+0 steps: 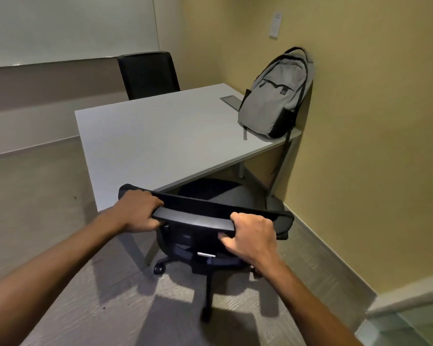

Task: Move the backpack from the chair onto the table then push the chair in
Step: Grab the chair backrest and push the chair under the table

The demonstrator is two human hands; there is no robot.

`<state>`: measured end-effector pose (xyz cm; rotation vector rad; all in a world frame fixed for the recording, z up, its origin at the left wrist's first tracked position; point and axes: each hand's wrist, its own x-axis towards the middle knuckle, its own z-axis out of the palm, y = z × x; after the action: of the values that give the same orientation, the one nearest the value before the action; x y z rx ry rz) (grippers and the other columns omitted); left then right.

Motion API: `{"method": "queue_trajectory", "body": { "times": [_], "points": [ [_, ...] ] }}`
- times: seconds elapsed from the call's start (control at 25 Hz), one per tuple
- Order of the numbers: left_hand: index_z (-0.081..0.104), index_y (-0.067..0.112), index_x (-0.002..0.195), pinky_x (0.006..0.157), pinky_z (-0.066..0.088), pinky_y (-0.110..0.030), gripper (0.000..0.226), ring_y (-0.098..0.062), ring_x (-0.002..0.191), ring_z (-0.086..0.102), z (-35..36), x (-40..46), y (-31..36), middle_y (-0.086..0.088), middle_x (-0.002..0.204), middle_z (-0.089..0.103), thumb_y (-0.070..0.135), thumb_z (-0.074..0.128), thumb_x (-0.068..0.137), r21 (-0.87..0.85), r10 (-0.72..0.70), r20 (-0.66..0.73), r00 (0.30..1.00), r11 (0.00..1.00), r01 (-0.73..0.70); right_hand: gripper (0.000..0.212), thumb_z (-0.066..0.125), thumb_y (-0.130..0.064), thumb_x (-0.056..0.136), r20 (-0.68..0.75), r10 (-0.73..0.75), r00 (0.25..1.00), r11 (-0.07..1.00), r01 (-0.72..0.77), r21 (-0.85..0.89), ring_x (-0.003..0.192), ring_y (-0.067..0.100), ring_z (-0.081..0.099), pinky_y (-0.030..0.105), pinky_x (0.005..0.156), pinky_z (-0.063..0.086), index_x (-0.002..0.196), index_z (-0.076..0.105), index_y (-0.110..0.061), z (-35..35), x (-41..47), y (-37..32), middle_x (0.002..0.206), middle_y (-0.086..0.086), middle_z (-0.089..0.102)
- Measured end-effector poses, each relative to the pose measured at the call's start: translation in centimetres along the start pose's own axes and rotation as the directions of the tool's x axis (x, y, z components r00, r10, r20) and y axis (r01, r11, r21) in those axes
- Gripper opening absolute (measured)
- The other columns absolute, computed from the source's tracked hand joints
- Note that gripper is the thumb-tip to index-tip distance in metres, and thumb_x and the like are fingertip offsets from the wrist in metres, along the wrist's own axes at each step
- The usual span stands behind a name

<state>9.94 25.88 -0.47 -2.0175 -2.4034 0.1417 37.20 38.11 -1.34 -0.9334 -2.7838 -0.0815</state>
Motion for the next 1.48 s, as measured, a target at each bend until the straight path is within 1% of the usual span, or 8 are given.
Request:
{"method": "queue_trajectory", "body": {
  "times": [0.16, 0.28, 0.44, 0.64, 0.8, 1.0, 1.16, 1.48],
  "points": [
    [0.064, 0.019, 0.066, 0.050, 0.042, -0.028, 0.051, -0.015, 0.056, 0.056, -0.5, 3.0, 4.3, 0.002, 0.060, 0.062, 0.068, 0.052, 0.063, -0.120, -0.079, 0.109, 0.991, 0.989, 0.092, 0.025, 0.054, -0.047, 0.064, 0.149, 0.006, 0.989, 1.000, -0.006, -0.002, 0.061, 0.026, 0.057, 0.028, 0.054, 0.032, 0.062, 0.052, -0.022, 0.3, 3.1, 5.9, 0.058, -0.003, 0.056],
    [0.068, 0.020, 0.082, 0.059, 0.048, -0.030, 0.048, -0.017, 0.069, 0.063, -1.9, 6.6, 9.3, 0.001, 0.076, 0.068, 0.063, 0.062, 0.061, -0.256, -0.099, 0.258, 0.961, 0.952, 0.166, 0.020, 0.058, -0.038, 0.060, 0.207, -0.068, 0.976, 0.998, 0.069, 0.001, 0.058, 0.024, 0.050, 0.028, 0.051, 0.029, 0.063, 0.049, -0.020, 0.1, 5.2, 11.8, 0.057, -0.004, 0.052],
    [0.070, 0.020, 0.083, 0.062, 0.051, -0.033, 0.045, -0.021, 0.067, 0.065, -1.3, 9.6, 15.3, 0.000, 0.074, 0.069, 0.061, 0.054, 0.074, -0.280, -0.149, 0.077, 0.986, 0.946, 0.165, 0.022, 0.062, -0.043, 0.064, 0.250, -0.197, 0.948, 0.976, 0.213, -0.036, 0.070, 0.022, 0.059, 0.030, 0.059, 0.037, 0.067, 0.055, -0.022, 0.8, 9.0, 19.4, 0.072, -0.004, 0.061],
    [0.062, 0.019, 0.065, 0.051, 0.046, -0.031, 0.061, -0.015, 0.049, 0.054, -1.7, 14.4, 19.9, 0.001, 0.053, 0.057, 0.076, 0.040, 0.070, -0.217, -0.257, -0.035, 0.966, 0.945, 0.243, 0.016, 0.058, -0.034, 0.059, 0.266, -0.262, 0.928, 0.955, 0.289, -0.066, 0.068, 0.028, 0.064, 0.028, 0.056, 0.034, 0.069, 0.062, -0.022, 1.6, 14.1, 25.6, 0.064, 0.001, 0.061],
    [0.058, 0.021, 0.065, 0.046, 0.029, -0.026, 0.057, -0.011, 0.049, 0.047, -2.2, 17.8, 19.9, 0.005, 0.052, 0.050, 0.075, 0.040, 0.072, -0.179, -0.316, 0.003, 0.949, 0.933, 0.311, 0.025, 0.061, -0.033, 0.063, 0.204, -0.362, 0.910, 0.925, 0.378, -0.045, 0.072, 0.029, 0.065, 0.030, 0.059, 0.038, 0.084, 0.073, -0.024, 2.7, 17.9, 27.8, 0.074, 0.005, 0.070],
    [0.065, 0.019, 0.073, 0.054, 0.042, -0.031, 0.045, -0.021, 0.059, 0.058, -2.5, 21.0, 17.7, 0.001, 0.062, 0.060, 0.061, 0.049, 0.074, -0.157, -0.413, 0.028, 0.910, 0.898, 0.412, 0.022, 0.063, -0.035, 0.067, 0.160, -0.373, 0.914, 0.926, 0.377, 0.009, 0.072, 0.029, 0.066, 0.031, 0.059, 0.038, 0.084, 0.072, -0.024, 4.2, 21.7, 28.2, 0.067, 0.002, 0.061],
    [0.066, 0.016, 0.077, 0.047, 0.032, -0.027, 0.021, -0.019, 0.053, 0.052, -2.6, 23.5, 15.7, -0.001, 0.059, 0.056, 0.032, 0.056, 0.068, -0.132, -0.524, 0.028, 0.851, 0.842, 0.523, 0.038, 0.063, -0.035, 0.067, 0.100, -0.367, 0.925, 0.930, 0.366, 0.035, 0.073, 0.027, 0.066, 0.031, 0.061, 0.040, 0.102, 0.075, -0.025, 5.3, 24.9, 27.9, 0.077, 0.003, 0.072],
    [0.062, 0.012, 0.070, 0.045, 0.029, -0.025, 0.016, -0.017, 0.047, 0.046, -2.3, 28.3, 12.3, 0.000, 0.053, 0.050, 0.025, 0.054, 0.066, -0.164, -0.521, -0.032, 0.853, 0.844, 0.510, 0.049, 0.066, -0.034, 0.071, 0.145, -0.295, 0.945, 0.955, 0.297, 0.005, 0.083, 0.026, 0.067, 0.036, 0.074, 0.052, 0.119, 0.069, -0.027, 6.3, 31.1, 28.2, 0.089, 0.005, 0.074]
  ]
}}
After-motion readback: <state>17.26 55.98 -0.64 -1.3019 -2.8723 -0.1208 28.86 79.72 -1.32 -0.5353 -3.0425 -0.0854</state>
